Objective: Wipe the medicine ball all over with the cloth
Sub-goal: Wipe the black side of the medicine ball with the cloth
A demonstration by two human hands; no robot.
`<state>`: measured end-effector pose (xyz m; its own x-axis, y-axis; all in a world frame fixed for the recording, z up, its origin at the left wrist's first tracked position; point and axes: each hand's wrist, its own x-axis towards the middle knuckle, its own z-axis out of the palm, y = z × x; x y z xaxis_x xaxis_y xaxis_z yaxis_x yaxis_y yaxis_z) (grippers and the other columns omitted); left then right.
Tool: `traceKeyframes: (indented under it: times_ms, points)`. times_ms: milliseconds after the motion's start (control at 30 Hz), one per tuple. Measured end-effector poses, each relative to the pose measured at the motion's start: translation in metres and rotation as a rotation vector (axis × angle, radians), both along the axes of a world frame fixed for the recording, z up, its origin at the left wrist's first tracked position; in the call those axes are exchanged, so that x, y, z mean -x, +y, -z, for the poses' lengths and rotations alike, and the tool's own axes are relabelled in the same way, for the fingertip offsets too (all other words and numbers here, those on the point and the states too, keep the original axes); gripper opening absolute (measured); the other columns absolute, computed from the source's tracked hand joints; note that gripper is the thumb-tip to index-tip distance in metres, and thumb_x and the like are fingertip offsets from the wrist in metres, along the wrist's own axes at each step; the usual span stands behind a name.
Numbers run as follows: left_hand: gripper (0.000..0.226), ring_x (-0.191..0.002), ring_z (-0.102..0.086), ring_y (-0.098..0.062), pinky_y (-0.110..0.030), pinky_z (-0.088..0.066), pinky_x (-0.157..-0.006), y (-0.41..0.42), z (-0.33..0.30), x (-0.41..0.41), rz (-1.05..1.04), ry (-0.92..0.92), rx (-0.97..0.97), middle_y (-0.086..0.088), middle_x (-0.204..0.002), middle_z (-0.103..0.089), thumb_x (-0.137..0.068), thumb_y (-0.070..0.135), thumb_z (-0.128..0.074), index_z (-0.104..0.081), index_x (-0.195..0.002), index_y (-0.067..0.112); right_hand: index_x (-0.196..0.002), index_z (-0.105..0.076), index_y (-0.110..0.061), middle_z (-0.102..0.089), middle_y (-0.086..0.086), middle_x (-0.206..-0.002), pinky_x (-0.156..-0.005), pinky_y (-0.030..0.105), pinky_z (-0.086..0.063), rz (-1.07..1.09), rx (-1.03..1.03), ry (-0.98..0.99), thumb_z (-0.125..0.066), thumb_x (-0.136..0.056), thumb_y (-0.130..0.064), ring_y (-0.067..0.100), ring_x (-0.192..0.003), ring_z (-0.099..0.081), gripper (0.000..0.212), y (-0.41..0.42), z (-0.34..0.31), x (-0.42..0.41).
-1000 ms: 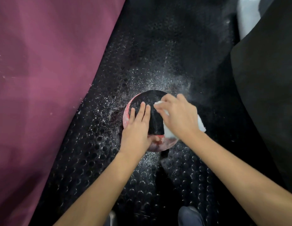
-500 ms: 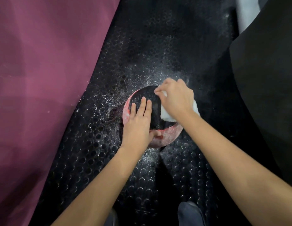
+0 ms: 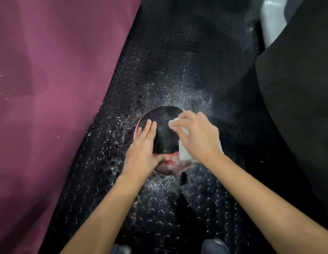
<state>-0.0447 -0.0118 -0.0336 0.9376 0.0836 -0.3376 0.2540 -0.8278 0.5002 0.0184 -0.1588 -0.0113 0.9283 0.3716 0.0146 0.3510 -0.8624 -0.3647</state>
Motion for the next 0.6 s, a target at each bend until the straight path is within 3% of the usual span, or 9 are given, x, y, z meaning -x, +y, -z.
traceKeyframes:
  times_ms: [100, 233, 333, 433, 533, 600]
  points:
    - [0.116, -0.150, -0.008, -0.020, -0.039, -0.018, -0.120, 0.007, -0.002, -0.004, -0.014, 0.009, 0.025, 0.007, -0.162, -0.001, -0.070, 0.047, -0.078, -0.005, -0.155, 0.019, -0.101, -0.070, -0.041, -0.055, -0.022, -0.104, -0.061, 0.020, -0.030, 0.236, -0.190, 0.034, -0.056, -0.093, -0.040, 0.003, -0.091, -0.042, 0.016, -0.017, 0.013, 0.002]
    - [0.109, -0.150, -0.006, -0.020, -0.034, -0.014, -0.119, 0.015, -0.004, -0.014, 0.046, 0.028, -0.039, 0.004, -0.163, 0.000, -0.078, 0.052, -0.071, -0.002, -0.156, 0.021, -0.105, -0.069, -0.039, -0.054, -0.023, -0.104, -0.069, 0.026, -0.035, 0.215, -0.213, 0.104, -0.056, -0.093, -0.038, 0.006, -0.096, -0.048, 0.018, -0.011, 0.025, 0.006]
    - [0.108, -0.150, -0.001, -0.021, -0.042, -0.022, -0.117, 0.013, -0.009, -0.017, 0.128, 0.037, -0.046, 0.013, -0.162, 0.009, -0.078, 0.057, -0.069, 0.004, -0.154, 0.035, -0.109, -0.067, -0.040, -0.054, -0.020, -0.110, -0.076, 0.028, -0.040, 0.187, -0.186, 0.129, -0.054, -0.093, -0.041, 0.006, -0.101, -0.047, 0.021, -0.005, 0.023, 0.003]
    - [0.111, -0.150, 0.000, -0.024, -0.043, -0.025, -0.116, 0.014, -0.008, -0.021, 0.158, 0.068, -0.127, 0.015, -0.161, 0.012, -0.077, 0.051, -0.073, 0.006, -0.154, 0.037, -0.122, -0.060, -0.039, -0.050, -0.018, -0.120, -0.086, 0.029, -0.039, 0.077, -0.189, 0.212, -0.043, -0.097, -0.044, 0.006, -0.111, -0.043, 0.031, -0.003, 0.020, 0.001]
    - [0.113, -0.150, -0.004, -0.023, -0.043, -0.022, -0.119, 0.024, -0.004, -0.026, 0.103, 0.071, -0.089, 0.016, -0.161, 0.007, -0.075, 0.046, -0.077, 0.003, -0.154, 0.037, -0.143, -0.037, -0.030, -0.041, -0.009, -0.139, -0.104, 0.028, -0.036, 0.102, -0.509, 0.439, -0.037, -0.101, -0.024, 0.003, -0.124, -0.039, 0.043, -0.005, 0.012, 0.000]
    - [0.113, -0.150, -0.007, -0.024, -0.043, -0.022, -0.119, 0.025, -0.003, -0.030, 0.099, 0.064, -0.078, 0.016, -0.161, 0.005, -0.073, 0.048, -0.078, 0.001, -0.154, 0.037, -0.146, -0.030, -0.021, -0.046, -0.006, -0.135, -0.091, 0.018, -0.044, 0.292, -0.747, 0.597, -0.054, -0.094, -0.014, -0.003, -0.110, -0.050, 0.057, -0.009, 0.008, -0.002]
